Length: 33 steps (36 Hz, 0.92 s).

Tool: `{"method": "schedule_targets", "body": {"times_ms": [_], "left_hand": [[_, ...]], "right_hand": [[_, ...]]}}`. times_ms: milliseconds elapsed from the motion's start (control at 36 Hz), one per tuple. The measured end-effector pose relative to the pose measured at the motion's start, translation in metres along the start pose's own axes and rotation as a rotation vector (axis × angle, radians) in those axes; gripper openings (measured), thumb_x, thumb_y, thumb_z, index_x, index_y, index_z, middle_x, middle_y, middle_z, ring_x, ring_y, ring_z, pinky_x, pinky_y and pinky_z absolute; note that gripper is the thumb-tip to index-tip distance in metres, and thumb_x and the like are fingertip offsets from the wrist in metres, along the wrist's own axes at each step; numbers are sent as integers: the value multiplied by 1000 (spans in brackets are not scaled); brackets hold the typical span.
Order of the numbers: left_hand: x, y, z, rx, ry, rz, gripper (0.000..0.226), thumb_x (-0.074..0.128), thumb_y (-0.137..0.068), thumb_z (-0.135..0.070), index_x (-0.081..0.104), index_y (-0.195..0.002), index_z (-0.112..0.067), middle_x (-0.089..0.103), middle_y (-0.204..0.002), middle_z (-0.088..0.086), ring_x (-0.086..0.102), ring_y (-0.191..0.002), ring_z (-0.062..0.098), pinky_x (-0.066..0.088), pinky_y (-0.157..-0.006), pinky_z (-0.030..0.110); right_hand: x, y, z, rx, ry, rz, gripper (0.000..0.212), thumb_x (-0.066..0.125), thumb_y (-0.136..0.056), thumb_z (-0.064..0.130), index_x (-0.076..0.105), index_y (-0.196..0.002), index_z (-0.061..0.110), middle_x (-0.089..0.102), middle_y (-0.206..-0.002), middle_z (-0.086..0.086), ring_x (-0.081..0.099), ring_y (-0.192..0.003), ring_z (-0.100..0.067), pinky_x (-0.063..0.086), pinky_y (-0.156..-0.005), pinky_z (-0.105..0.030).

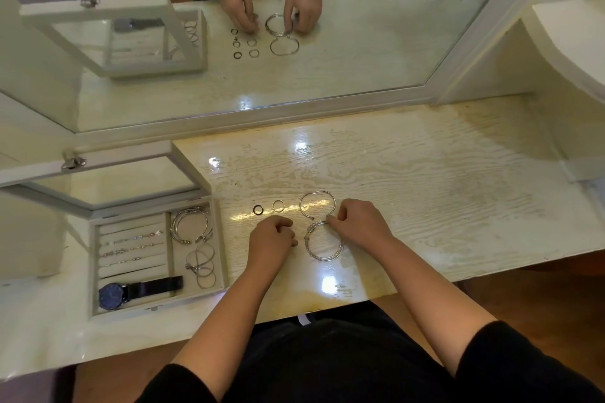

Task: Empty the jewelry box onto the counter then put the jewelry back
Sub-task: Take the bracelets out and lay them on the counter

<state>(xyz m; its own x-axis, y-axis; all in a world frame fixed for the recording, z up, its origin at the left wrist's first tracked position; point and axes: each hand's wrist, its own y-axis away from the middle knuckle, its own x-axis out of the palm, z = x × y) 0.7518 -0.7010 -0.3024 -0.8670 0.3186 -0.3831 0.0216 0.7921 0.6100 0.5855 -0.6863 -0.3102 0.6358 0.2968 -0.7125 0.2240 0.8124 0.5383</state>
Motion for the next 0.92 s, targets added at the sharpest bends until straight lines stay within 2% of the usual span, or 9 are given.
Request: {"method": "schedule_targets", "body": {"times_ms": [28,139,222,361,472,583,639,778,917], "left_hand": [[-3,0,0,-5,39,-10,25,40,-87,3,62,-99,-1,61,-77,6,59,-58,13,51,-65,28],[-19,-1,2,6,100,-70,24,39,-86,5,60,-90,-5,60,-71,5,58,-58,15,45,-47,13],[-31,-2,5,-6,165,-92,25,36,-87,6,58,-88,-5,58,-71,8,53,-56,14,45,-49,21],[-54,-7,18,13,137,-150,25,39,-86,5,59,-85,-9,60,-67,1,55,-54,9,42,-44,7],[-73,-10,29,-21,139,-182,26,38,-87,3,60,-87,-10,59,-67,-1,56,-55,8,45,-54,18],[-89,-13,39,-37,170,-218,26,39,-88,1,62,-89,-10,59,-69,-1,56,-57,10,46,-55,18],[-98,-14,45,-47,169,-228,27,40,-88,-1,61,-85,-17,61,-71,-1,57,-60,12,48,-59,27],[-118,-16,58,-74,192,-282,23,41,-88,-2,59,-84,-17,61,-69,0,57,-58,10,48,-48,19],[-134,-21,67,-103,195,-311,21,41,-89,-3,58,-89,-15,61,-72,1,57,-60,10,48,-59,27]], "right_hand": [[0,-1,4,-8,-16,-5,24,59,-84,32,48,-69,17,54,-74,2,51,-75,-18,36,-62,-26],[6,-3,24,-70,-34,4,18,56,-85,26,51,-72,15,57,-77,-1,53,-76,-19,38,-65,-27],[15,-4,41,-117,-61,20,17,55,-86,24,52,-72,14,56,-74,0,51,-74,-18,37,-64,-27],[32,-5,67,-146,-96,62,14,56,-86,23,57,-75,13,57,-76,-1,53,-75,-18,39,-65,-27],[44,-7,89,-176,-70,89,15,55,-86,23,52,-73,17,56,-75,0,52,-75,-18,39,-66,-28],[54,-7,109,-219,-53,99,15,55,-86,22,52,-72,17,59,-74,-1,54,-74,-19,38,-64,-26],[59,-6,120,-240,-57,107,13,55,-86,22,55,-75,16,60,-74,-1,55,-74,-19,40,-65,-26],[72,-5,147,-291,-54,113,13,54,-87,21,61,-82,11,61,-75,-3,56,-72,-20,43,-65,-29],[83,-2,169,-365,-14,107,15,52,-87,17,64,-90,8,67,-84,-10,61,-80,-25,47,-70,-33]]}}
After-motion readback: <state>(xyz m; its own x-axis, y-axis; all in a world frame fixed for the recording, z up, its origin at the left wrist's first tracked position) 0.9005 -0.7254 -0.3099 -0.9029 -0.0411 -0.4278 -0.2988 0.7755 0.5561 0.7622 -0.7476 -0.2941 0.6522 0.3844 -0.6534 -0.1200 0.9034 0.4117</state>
